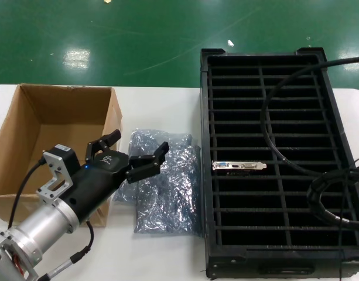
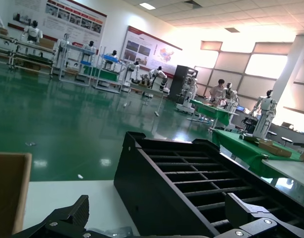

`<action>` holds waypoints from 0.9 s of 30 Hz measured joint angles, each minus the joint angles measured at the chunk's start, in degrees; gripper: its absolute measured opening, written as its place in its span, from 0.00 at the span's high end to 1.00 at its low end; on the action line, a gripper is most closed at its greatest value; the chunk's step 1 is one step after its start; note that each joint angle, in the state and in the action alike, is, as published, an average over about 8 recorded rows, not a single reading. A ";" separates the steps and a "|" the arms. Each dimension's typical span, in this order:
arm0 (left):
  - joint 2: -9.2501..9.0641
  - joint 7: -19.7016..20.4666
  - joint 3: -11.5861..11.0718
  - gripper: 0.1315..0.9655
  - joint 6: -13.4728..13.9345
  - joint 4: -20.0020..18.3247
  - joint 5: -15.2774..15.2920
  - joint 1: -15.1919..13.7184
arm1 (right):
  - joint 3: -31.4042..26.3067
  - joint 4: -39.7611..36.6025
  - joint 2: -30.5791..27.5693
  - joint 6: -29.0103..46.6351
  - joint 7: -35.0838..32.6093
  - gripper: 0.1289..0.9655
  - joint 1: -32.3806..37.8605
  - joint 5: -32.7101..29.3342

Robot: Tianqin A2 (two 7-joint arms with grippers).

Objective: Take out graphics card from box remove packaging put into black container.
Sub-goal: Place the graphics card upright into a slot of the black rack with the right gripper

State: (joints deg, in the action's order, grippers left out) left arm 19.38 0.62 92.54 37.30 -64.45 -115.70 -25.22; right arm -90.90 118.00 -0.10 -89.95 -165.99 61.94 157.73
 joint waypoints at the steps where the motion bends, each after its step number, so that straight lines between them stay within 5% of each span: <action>1: -0.07 -0.33 -0.16 0.00 0.29 0.46 -0.22 -0.03 | 0.27 0.00 0.03 0.00 0.00 0.93 -0.14 0.00; 10: -1.78 -3.83 -0.35 0.00 4.31 2.77 -1.95 0.18 | 1.31 0.00 0.10 0.00 1.83 0.93 -3.56 0.00; 27: -3.97 -9.13 0.17 0.00 11.30 1.73 -4.46 0.96 | -2.75 0.00 0.10 0.00 18.34 0.93 -3.70 0.00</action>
State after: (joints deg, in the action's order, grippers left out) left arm 15.40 -8.51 92.71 48.60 -62.72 -120.16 -24.26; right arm -93.65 118.00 0.00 -89.95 -147.65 58.24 157.74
